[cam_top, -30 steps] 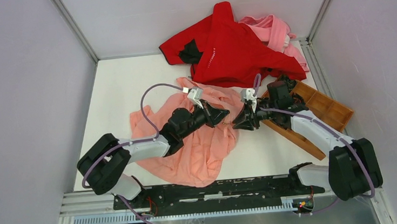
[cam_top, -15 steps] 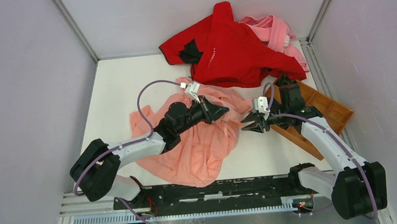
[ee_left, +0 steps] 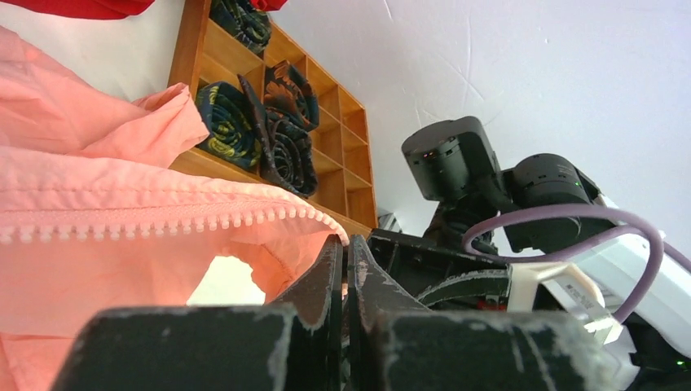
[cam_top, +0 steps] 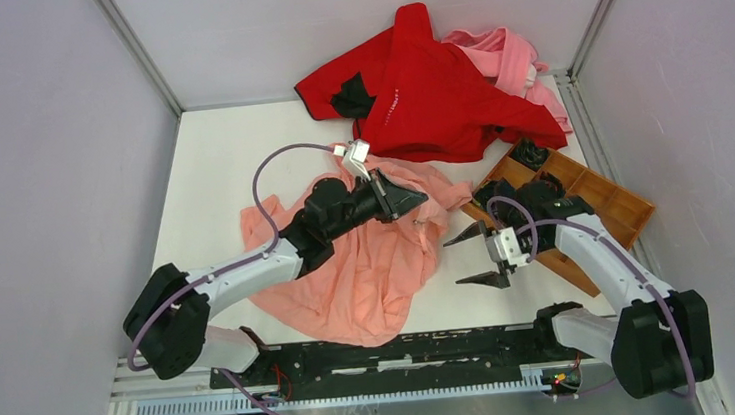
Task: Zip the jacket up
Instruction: Adjust the zipper on the jacket.
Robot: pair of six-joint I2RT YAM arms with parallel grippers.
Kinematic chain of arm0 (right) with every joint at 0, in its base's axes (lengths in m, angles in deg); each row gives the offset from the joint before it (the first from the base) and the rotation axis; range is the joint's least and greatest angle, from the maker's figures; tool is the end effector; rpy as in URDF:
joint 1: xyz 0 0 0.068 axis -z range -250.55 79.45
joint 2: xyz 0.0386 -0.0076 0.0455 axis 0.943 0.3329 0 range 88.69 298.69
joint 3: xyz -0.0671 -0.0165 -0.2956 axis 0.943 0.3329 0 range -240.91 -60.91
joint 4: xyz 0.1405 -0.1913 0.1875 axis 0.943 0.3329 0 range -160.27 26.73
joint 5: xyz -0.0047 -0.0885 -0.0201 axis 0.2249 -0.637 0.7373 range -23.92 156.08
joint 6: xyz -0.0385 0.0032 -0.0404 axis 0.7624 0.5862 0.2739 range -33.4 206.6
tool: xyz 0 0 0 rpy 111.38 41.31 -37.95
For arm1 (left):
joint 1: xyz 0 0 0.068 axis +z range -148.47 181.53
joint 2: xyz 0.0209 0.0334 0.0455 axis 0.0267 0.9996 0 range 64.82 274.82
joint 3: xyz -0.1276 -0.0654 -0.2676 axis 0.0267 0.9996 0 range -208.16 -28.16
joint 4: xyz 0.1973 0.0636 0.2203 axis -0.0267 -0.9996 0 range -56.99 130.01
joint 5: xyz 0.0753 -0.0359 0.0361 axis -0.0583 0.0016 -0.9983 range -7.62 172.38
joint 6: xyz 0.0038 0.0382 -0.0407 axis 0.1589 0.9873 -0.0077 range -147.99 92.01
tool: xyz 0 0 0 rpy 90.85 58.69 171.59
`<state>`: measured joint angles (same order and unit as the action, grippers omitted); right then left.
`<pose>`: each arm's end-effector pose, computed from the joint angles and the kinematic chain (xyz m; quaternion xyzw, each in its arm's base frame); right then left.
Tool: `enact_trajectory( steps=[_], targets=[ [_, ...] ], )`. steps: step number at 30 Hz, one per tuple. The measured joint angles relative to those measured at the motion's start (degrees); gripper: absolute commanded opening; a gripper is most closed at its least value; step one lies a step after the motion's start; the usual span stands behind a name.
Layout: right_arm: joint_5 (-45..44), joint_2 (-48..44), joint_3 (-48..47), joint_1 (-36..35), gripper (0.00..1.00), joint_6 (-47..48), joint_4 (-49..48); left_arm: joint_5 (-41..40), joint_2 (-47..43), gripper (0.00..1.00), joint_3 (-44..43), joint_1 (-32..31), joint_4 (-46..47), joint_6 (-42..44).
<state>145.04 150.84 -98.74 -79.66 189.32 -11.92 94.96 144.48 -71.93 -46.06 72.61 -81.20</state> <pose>0.1715 0.0658 0.2302 -0.6607 0.3981 0.3984 0.4963 0.2281 -0.2620 0.2775 0.0398 0.7256 -0.5766 0.3736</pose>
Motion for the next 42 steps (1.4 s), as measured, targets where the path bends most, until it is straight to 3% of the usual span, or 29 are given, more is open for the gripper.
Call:
enact_trajectory(
  steps=[2, 6, 13, 16, 22, 26, 35, 42],
  targets=[
    [-0.1, 1.1, -1.6, -0.1, 0.85, 5.6, 4.6, -0.1, -0.3, 0.02, -1.7, 0.0, -2.7, -0.6],
    [-1.8, 0.5, -4.8, -0.3, 0.84, 11.6, 8.6, -0.1, -0.3, 0.02, -5.4, 0.0, -8.2, -1.5],
    [-5.3, -0.9, -9.7, -1.0, 0.73, 13.6, 7.7, 0.1, -0.4, 0.02, -8.4, 0.0, -14.7, -3.0],
    [-7.4, -2.3, -11.2, -3.2, 0.64, 13.7, 3.7, 0.7, -0.4, 0.02, -9.8, 0.0, -17.4, -3.0],
    [-16.9, -8.6, -7.7, -14.3, 0.6, 13.6, -13.4, 5.0, 0.2, 0.02, -11.7, 0.4, -20.3, -3.2],
    [-22.5, -8.9, -6.3, -18.9, 0.55, 13.1, -18.8, 8.3, 1.6, 0.02, -13.1, 0.7, -21.6, -3.3],
    [-33.2, -6.8, -6.3, -22.5, 0.45, 13.6, -22.9, 14.7, 3.9, 0.02, -15.1, 2.2, -24.0, -3.3],
    [-36.8, -6.0, -6.3, -27.8, 0.39, 13.5, -23.8, 18.2, 5.2, 0.02, -15.1, 2.6, -24.1, -3.3]
  ],
)
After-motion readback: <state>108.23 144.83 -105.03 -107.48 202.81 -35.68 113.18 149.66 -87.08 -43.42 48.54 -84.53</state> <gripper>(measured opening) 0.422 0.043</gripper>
